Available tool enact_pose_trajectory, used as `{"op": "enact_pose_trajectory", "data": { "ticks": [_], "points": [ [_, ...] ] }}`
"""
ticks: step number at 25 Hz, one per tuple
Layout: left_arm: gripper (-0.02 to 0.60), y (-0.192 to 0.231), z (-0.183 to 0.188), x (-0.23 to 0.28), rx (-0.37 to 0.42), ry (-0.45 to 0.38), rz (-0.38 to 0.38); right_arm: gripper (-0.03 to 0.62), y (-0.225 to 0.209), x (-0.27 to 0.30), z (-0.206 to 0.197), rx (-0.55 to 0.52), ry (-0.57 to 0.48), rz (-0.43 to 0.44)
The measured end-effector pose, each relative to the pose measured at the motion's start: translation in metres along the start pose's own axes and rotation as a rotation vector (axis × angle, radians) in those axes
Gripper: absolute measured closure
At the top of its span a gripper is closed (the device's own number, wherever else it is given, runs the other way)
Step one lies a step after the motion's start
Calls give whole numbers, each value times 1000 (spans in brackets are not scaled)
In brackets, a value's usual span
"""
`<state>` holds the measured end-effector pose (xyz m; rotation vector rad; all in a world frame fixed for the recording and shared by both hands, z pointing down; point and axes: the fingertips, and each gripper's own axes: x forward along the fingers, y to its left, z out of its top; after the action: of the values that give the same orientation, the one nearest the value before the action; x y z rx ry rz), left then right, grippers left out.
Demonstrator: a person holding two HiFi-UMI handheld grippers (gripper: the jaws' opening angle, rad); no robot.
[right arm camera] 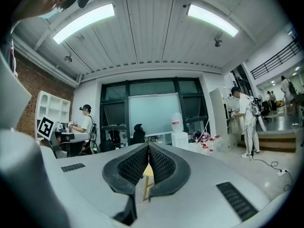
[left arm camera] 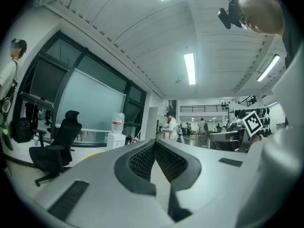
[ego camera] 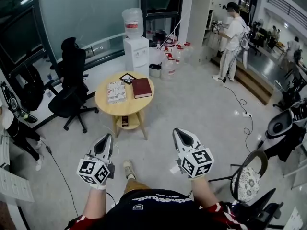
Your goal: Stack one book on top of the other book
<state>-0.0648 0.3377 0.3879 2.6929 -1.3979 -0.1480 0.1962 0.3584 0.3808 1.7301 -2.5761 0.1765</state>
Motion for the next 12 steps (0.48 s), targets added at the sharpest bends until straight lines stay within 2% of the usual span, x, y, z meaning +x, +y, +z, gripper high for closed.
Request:
{"op": "enact_pose_trajectory", "data": {
  "ticks": [12],
  "points": [
    [565,7,-1,14,0,4,0,562,-3,15,0,21,-9,20]
  ]
}}
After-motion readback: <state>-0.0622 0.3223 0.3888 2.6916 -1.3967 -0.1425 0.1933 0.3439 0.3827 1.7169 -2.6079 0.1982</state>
